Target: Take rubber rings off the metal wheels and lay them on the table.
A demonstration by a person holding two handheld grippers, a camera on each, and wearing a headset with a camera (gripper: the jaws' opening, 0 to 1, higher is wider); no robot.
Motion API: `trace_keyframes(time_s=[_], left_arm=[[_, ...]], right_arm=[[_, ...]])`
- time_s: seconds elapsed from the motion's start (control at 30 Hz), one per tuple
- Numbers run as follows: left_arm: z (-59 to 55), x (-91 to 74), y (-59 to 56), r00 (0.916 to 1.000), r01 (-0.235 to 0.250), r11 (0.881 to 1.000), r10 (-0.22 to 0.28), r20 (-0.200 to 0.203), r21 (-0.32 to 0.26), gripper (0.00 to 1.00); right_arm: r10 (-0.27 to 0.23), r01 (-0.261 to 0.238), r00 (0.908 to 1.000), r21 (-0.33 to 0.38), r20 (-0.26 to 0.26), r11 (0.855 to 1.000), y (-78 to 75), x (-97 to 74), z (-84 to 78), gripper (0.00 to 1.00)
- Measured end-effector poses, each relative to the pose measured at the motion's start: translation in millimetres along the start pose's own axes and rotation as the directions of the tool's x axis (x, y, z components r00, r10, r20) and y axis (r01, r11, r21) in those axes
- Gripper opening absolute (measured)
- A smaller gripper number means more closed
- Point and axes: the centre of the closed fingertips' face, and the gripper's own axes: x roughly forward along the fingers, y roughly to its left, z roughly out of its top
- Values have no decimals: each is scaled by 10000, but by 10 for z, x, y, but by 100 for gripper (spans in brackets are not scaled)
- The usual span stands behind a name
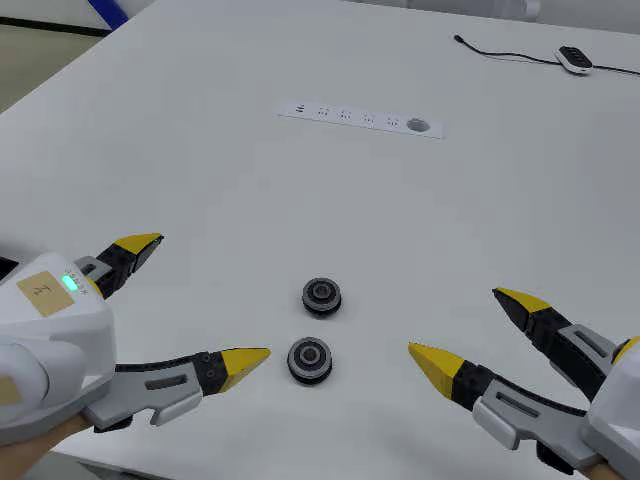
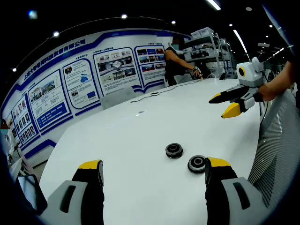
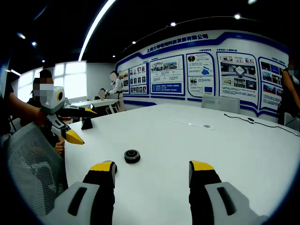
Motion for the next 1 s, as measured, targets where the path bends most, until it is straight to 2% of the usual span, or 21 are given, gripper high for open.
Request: trace_keyframes(time_s=[0.1, 0.63, 1.0], left_arm=[[16, 0, -3, 10000, -2, 10000, 2, 57, -6, 91], [-36, 1, -43, 9997, 144, 9999, -143, -217, 64, 90], [-62, 10, -93, 9987, 363, 9993, -359, -357, 127, 90]], right_arm=[[-1, 0, 10000, 109, 29, 9999, 4, 0, 2, 65], [135, -135, 9999, 52, -46, 9999, 44, 0, -10, 65], [36, -34, 9999, 152, -109, 9999, 15, -12, -26, 65]])
